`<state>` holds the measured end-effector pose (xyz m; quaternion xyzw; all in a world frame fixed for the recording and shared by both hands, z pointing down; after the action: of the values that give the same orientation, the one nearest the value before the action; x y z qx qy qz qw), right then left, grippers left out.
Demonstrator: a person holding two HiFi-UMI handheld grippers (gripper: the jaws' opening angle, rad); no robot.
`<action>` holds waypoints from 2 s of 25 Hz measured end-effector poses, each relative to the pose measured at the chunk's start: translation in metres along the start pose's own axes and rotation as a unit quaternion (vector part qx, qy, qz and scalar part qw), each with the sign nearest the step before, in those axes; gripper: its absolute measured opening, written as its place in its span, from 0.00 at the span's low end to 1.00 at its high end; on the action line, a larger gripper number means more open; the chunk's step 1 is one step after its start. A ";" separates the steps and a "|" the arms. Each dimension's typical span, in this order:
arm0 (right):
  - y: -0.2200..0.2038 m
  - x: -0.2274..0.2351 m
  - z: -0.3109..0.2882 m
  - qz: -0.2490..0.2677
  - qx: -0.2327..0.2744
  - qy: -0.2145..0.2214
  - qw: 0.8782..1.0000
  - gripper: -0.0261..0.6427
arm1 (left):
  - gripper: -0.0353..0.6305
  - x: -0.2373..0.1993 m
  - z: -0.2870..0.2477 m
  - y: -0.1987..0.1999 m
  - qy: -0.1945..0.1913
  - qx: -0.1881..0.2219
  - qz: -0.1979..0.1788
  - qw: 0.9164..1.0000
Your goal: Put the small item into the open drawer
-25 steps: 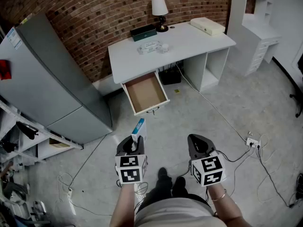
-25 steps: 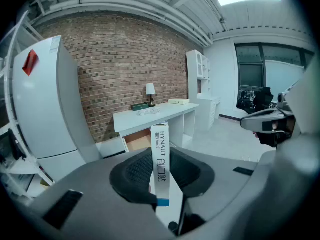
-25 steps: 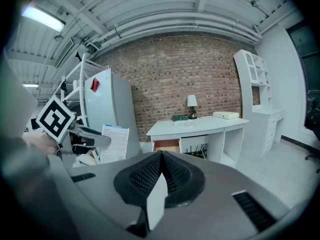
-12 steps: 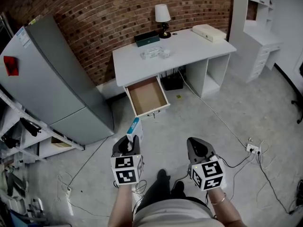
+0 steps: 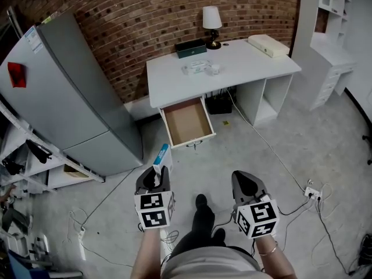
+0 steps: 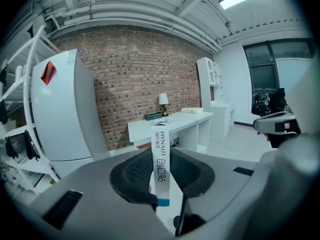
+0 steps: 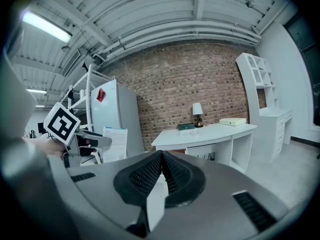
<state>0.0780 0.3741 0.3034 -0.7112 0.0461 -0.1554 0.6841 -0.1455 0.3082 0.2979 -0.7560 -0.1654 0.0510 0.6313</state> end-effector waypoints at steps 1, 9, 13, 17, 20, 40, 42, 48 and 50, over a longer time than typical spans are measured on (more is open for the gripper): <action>0.001 0.001 -0.009 -0.001 -0.001 0.000 1.000 0.05 | 0.21 -0.005 -0.009 -0.001 0.002 -0.001 0.002 1.000; 0.001 0.025 -0.100 0.001 -0.012 0.000 1.000 0.05 | 0.21 -0.041 -0.106 -0.009 0.011 -0.010 0.024 1.000; -0.002 0.040 -0.169 -0.006 -0.020 0.002 1.000 0.05 | 0.21 -0.062 -0.167 -0.011 0.011 -0.022 0.028 0.999; -0.004 0.043 -0.240 -0.010 -0.029 0.009 0.999 0.05 | 0.21 -0.093 -0.225 -0.014 0.009 -0.035 0.033 0.999; -0.006 0.047 -0.284 -0.012 -0.036 0.008 0.999 0.05 | 0.21 -0.113 -0.263 -0.015 0.005 -0.041 0.036 0.998; -0.008 0.086 -0.425 -0.015 -0.042 0.019 0.999 0.05 | 0.21 -0.149 -0.396 -0.050 0.011 -0.093 0.067 0.993; -0.009 0.091 -0.437 -0.015 -0.042 0.030 0.999 0.05 | 0.21 -0.150 -0.406 -0.056 0.018 -0.101 0.069 0.992; -0.016 0.115 -0.476 -0.017 -0.049 0.049 0.997 0.05 | 0.21 -0.149 -0.443 -0.074 0.038 -0.123 0.058 0.990; -0.021 0.124 -0.486 -0.021 -0.054 0.051 0.997 0.05 | 0.21 -0.144 -0.455 -0.080 0.038 -0.131 0.069 0.988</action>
<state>0.0544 -0.1255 0.3513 -0.7387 0.0745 -0.2028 0.6384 -0.1660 -0.1523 0.4470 -0.8433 -0.0945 0.0436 0.5273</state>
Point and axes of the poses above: the fingertips, and each gripper's own axes: z backward along the fingers, x to its right, y out of its top, the point moved 2 cm from there along z, backward along the fingers, and after that the axes turned 13 degrees about x, right-handed, at the moved point
